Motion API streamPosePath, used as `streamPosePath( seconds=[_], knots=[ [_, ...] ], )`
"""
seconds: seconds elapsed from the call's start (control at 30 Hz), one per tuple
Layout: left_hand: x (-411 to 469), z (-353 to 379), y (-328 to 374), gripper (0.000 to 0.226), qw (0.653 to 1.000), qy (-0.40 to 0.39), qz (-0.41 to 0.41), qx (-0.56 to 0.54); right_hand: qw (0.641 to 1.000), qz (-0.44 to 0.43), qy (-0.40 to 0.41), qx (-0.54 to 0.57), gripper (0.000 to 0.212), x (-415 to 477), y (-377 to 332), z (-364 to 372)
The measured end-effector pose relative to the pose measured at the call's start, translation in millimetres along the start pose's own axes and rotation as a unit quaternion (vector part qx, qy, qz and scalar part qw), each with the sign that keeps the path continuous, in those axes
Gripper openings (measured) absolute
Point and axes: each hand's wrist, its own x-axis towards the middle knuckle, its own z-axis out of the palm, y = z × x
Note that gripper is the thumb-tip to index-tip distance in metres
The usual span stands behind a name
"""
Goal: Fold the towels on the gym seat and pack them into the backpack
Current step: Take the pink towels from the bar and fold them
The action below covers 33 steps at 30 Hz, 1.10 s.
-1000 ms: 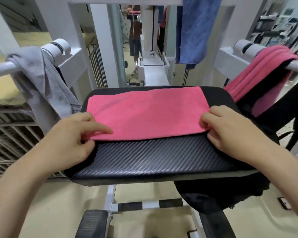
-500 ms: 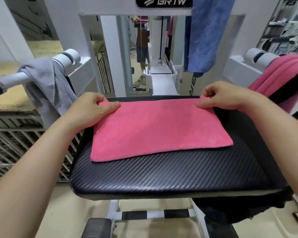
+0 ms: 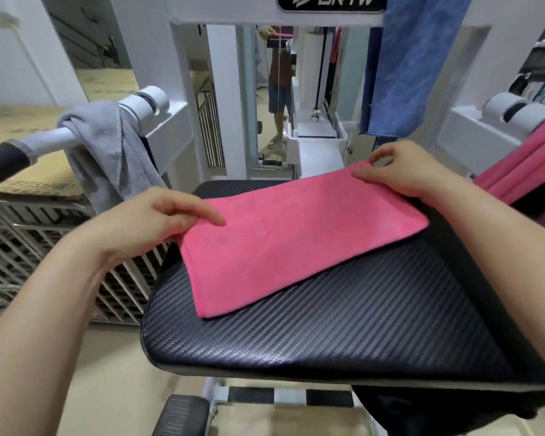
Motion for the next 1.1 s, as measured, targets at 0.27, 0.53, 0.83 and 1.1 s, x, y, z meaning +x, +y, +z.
streamPosePath(
  seconds=[0.27,0.53,0.83,1.1],
  knots=[
    [-66.6,21.6,-9.2,0.057,0.997,0.031,0.016,-0.074,0.964,0.012,-0.266,-0.018,0.024,-33.7,9.2,-35.2],
    [-63.2,31.9,10.6,0.025,0.977,0.126,0.168,0.034,0.929,0.027,-0.083,0.359,0.032,-56.5,-44.5,-0.6],
    [-39.9,52.7,51.1,0.016,0.961,0.115,0.142,-0.210,0.782,-0.046,-0.229,0.578,0.024,-141.4,-62.1,4.9],
    [-34.6,66.6,48.2,0.016,0.914,0.070,0.104,-0.386,0.685,-0.066,-0.238,0.686,0.041,-158.7,-54.9,13.6]
  ],
)
